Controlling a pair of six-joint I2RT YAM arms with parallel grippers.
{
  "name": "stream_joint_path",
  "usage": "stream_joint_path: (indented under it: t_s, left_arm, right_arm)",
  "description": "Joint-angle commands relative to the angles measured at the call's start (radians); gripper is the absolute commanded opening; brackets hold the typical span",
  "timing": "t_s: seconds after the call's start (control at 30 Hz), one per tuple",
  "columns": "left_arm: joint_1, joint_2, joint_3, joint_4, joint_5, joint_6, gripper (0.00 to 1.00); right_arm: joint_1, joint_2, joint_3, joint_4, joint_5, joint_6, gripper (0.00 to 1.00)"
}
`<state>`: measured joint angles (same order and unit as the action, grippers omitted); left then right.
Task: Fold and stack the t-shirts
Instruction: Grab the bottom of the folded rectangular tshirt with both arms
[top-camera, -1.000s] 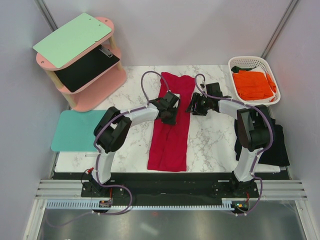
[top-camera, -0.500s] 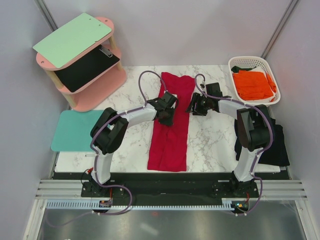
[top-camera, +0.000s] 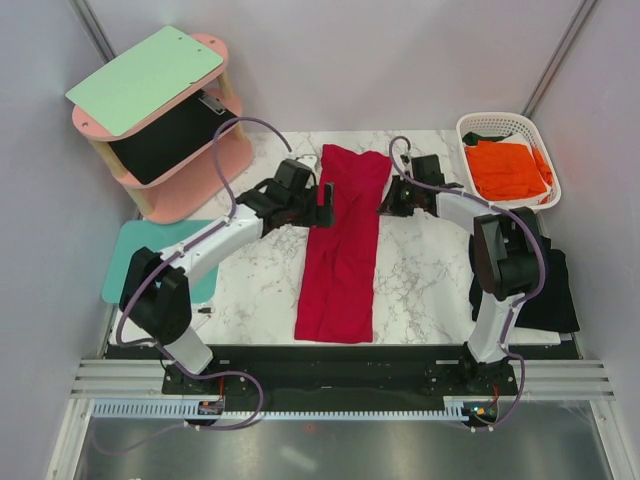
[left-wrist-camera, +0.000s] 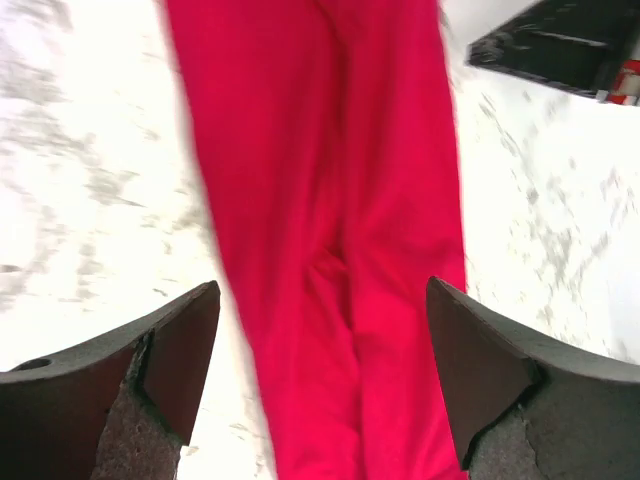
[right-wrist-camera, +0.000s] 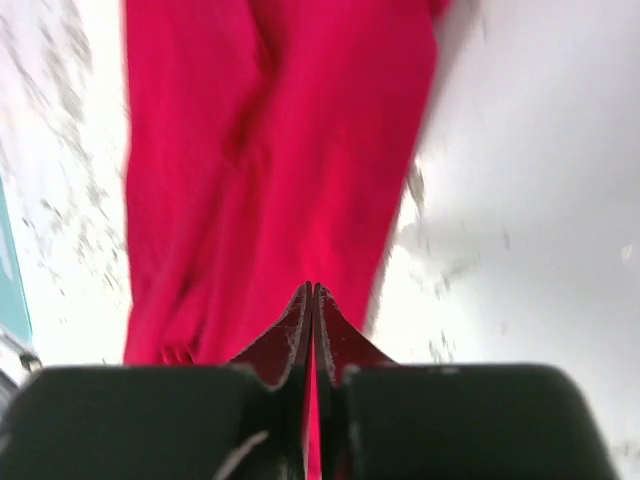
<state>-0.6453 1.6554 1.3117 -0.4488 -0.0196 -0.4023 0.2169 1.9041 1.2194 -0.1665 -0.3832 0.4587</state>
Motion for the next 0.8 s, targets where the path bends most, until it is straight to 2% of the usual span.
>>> stream_joint_path:
  t_s: [0.0,0.13,0.27,0.37,0.47,0.77]
  left_arm:
    - [0.107,-0.006,-0.034,0.028,0.015,0.037,0.90]
    - [0.162,0.043,-0.034,0.036,0.069,0.031,0.90]
    - [0.168,0.086,-0.034,0.041,0.086,0.020,0.89]
    - [0.168,0.095,-0.045,0.044,0.090,0.019,0.89]
    - [0.170,0.089,-0.057,0.048,0.080,0.020,0.89]
    - [0.185,0.101,-0.072,0.055,0.073,0.025,0.89]
  right_arm:
    - [0.007,0.058,0.187,0.070,0.045,-0.015,0.00]
    - [0.036,0.168,0.412,-0.008,0.133,-0.090,0.00]
    - [0.041,0.388,0.743,-0.173,0.179,-0.123,0.00]
    - [0.039,0.502,0.903,-0.266,0.251,-0.141,0.00]
    - [0.039,0.565,0.986,-0.324,0.299,-0.161,0.00]
    - [0.036,0.601,0.999,-0.376,0.400,-0.172,0.00]
